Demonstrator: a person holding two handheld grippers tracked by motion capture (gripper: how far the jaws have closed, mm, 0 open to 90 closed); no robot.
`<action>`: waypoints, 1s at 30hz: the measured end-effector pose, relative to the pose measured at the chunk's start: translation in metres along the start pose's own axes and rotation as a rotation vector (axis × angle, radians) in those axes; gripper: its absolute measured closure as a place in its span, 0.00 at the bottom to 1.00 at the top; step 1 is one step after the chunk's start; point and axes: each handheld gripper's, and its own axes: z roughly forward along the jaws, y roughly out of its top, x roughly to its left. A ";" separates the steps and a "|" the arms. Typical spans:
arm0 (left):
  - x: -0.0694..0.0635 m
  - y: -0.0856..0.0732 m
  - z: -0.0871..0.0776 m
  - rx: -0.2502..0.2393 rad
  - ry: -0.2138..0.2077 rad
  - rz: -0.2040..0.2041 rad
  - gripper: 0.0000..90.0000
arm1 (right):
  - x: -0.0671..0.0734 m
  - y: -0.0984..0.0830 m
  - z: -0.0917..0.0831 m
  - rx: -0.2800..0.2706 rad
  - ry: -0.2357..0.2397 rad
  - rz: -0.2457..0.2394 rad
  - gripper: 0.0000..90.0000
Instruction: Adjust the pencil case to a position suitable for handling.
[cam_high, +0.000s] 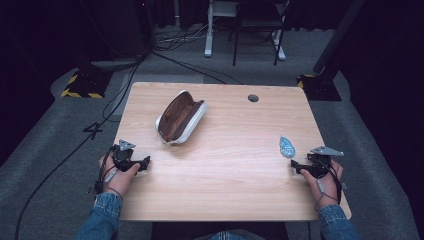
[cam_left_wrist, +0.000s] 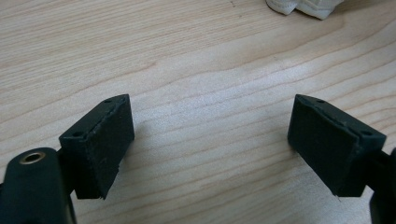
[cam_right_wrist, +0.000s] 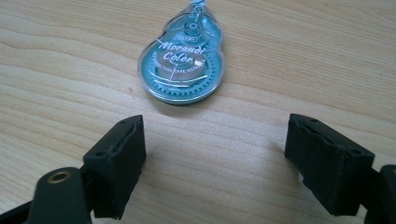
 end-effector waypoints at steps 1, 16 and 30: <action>0.001 0.001 -0.001 0.004 0.001 -0.009 0.18 | 0.000 0.000 0.000 0.000 0.000 0.000 0.23; -0.006 0.035 -0.020 -0.119 -0.049 -0.029 0.24 | 0.000 0.000 0.000 -0.001 0.000 -0.001 0.23; -0.017 0.066 -0.024 -0.199 -0.087 -0.032 0.24 | 0.000 0.000 0.000 -0.002 0.000 -0.003 0.23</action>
